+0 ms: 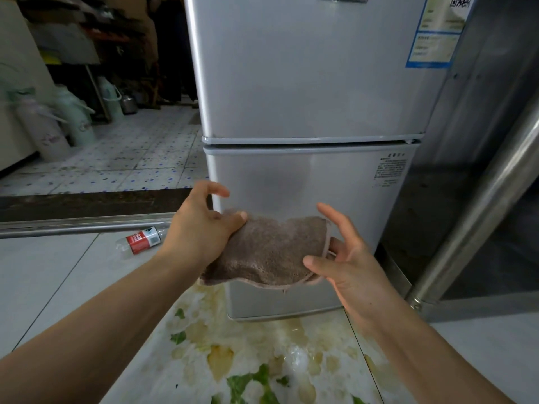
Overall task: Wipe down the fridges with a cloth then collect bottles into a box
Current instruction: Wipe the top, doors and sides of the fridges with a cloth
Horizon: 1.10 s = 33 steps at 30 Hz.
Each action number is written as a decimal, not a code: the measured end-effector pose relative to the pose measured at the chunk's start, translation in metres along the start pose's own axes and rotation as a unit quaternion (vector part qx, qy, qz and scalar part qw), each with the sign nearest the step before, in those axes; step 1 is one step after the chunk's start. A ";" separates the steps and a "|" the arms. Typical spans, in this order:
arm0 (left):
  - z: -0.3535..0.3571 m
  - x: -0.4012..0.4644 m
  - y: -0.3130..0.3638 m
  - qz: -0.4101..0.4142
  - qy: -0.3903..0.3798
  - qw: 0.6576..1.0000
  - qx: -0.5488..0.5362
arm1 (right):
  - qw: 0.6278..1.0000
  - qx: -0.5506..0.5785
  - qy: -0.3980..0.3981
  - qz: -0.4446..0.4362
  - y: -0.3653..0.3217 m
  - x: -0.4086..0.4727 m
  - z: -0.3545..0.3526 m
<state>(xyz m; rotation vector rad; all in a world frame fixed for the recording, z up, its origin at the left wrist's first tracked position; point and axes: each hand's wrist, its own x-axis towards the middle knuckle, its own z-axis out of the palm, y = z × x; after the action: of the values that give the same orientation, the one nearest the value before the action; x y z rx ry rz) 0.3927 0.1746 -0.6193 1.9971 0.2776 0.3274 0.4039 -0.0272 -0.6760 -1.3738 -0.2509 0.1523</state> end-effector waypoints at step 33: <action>0.020 0.046 -0.025 0.072 0.185 0.977 0.081 | 0.776 -0.440 0.333 -0.306 -0.022 0.081 -0.056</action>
<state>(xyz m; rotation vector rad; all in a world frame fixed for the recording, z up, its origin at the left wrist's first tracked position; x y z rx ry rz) 0.4417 0.1837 -0.6458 2.1133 0.4040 0.7949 0.4960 -0.0641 -0.6576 -2.0846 -0.1507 -1.1277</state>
